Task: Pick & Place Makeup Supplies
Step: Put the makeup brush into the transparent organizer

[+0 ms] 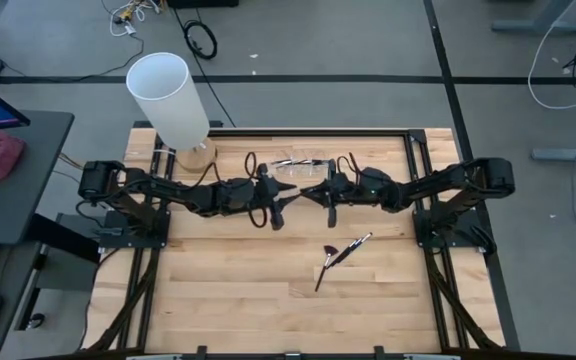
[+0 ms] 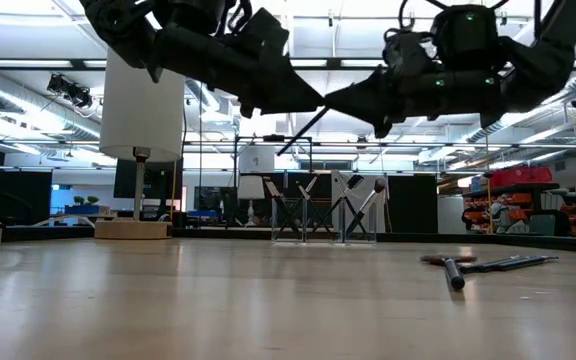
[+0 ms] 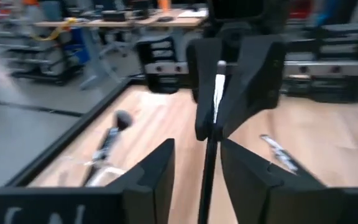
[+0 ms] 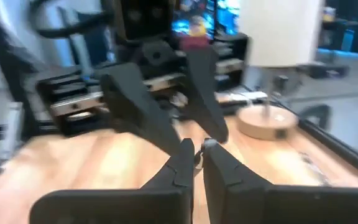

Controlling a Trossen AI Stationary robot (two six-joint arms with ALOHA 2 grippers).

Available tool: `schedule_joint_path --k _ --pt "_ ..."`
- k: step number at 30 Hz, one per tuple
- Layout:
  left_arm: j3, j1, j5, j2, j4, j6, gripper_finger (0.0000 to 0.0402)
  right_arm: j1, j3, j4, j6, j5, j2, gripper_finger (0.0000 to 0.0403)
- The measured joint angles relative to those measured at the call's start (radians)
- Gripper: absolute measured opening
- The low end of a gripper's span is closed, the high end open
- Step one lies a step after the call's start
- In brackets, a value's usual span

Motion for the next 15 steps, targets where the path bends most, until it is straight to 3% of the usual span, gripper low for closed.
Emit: schedule_joint_path --k 3,8,15 --pt "0.000 0.000 -0.083 0.000 0.005 0.000 0.0151 -0.008 0.066 -0.162 -0.055 0.115 -0.010 0.0010" --pt "0.000 0.000 -0.147 0.000 -0.006 -0.010 0.0162 -0.014 0.249 -0.499 -0.216 0.411 -0.011 0.0011" --pt "0.000 -0.001 -0.147 0.000 -0.006 -0.011 0.0161 -0.083 0.433 -0.807 -0.193 0.454 -0.013 0.0020"
